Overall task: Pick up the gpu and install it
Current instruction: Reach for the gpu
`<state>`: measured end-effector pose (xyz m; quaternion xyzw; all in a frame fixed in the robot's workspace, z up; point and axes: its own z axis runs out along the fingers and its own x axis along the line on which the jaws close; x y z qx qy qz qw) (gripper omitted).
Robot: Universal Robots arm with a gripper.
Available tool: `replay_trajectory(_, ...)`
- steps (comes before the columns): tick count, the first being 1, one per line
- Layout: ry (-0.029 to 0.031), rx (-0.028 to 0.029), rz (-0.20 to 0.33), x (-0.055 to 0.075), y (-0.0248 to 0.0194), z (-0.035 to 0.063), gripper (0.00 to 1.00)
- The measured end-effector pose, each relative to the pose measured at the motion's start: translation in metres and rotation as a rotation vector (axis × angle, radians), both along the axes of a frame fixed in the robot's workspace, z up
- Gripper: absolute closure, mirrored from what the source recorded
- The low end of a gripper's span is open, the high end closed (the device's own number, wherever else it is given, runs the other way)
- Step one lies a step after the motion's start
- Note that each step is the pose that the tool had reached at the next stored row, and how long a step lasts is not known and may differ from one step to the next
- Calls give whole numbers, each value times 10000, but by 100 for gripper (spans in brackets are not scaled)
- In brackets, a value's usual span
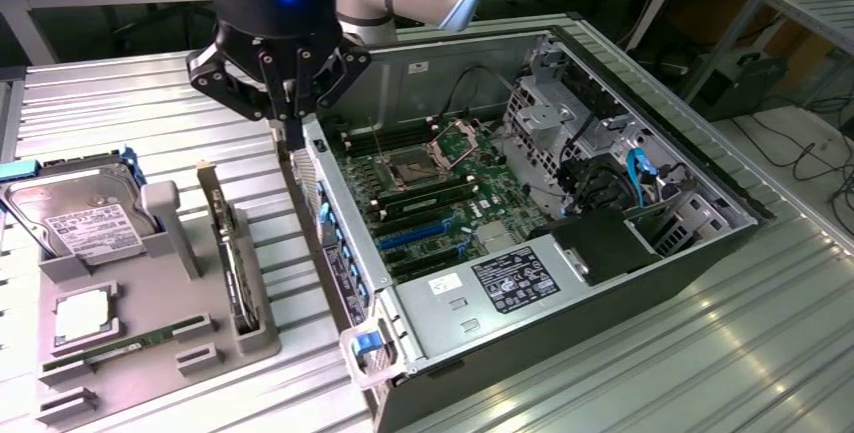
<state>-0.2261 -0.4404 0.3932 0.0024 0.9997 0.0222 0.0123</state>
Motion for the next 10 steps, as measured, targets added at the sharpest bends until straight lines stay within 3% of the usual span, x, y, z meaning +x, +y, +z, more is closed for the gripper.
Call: replay_trajectory(10, 1, -1, 28, -107, -26, 0, 89)
